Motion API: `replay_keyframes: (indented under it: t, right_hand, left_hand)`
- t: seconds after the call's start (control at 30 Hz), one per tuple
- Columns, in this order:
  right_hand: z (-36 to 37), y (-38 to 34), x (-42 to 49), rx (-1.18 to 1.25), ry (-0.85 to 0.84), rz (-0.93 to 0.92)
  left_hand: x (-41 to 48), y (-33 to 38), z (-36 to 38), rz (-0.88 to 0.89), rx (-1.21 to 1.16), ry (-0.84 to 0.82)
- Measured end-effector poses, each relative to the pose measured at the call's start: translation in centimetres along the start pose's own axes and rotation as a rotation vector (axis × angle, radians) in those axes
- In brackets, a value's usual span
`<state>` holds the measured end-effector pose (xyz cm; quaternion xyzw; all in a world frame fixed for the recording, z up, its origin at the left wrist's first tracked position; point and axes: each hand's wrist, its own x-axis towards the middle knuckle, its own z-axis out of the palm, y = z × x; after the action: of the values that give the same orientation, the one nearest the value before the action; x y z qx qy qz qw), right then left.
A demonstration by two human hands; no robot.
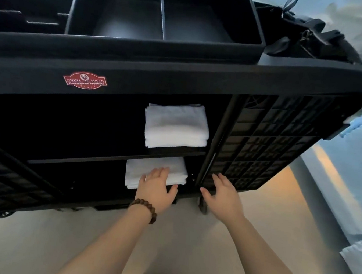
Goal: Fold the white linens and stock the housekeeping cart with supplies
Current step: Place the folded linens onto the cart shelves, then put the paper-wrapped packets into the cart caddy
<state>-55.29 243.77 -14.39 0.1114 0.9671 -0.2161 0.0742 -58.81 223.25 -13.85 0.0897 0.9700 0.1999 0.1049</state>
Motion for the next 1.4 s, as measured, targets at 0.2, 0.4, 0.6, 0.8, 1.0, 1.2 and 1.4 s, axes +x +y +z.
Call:
replay_keyframes:
  t: [0.2, 0.4, 0.6, 0.8, 1.0, 1.2, 1.4]
  right_hand:
    - [0.0, 0.5, -2.4, 0.033, 0.037, 0.112]
    - [0.7, -0.7, -5.0, 0.061, 0.128, 0.249]
    - [3.3, -3.6, -8.3, 0.087, 0.213, 0.432]
    - [5.2, -5.9, -14.2, 0.145, 0.329, 0.677]
    - [7.5, -7.1, -23.2, 0.182, 0.44, 0.93]
    - [10.7, -8.9, -33.0, 0.218, 0.54, 1.157]
    - [14.6, -14.4, -41.8, 0.242, 0.628, 1.343]
  left_hand:
    - [0.4, 0.9, 0.5, 0.085, 0.016, -0.059]
    - [1.6, 0.8, -0.2, 0.263, 0.035, -0.098]
    - [1.8, -0.8, -1.2, 0.457, 0.08, -0.2]
    - [-0.4, -0.4, -0.3, 0.683, 0.14, -0.318]
    - [-7.1, 2.0, 2.3, 0.962, 0.204, -0.433]
    - [-15.7, 3.0, 4.8, 1.227, 0.212, -0.534]
    - [-24.7, 0.3, 6.0, 1.436, 0.247, -0.605]
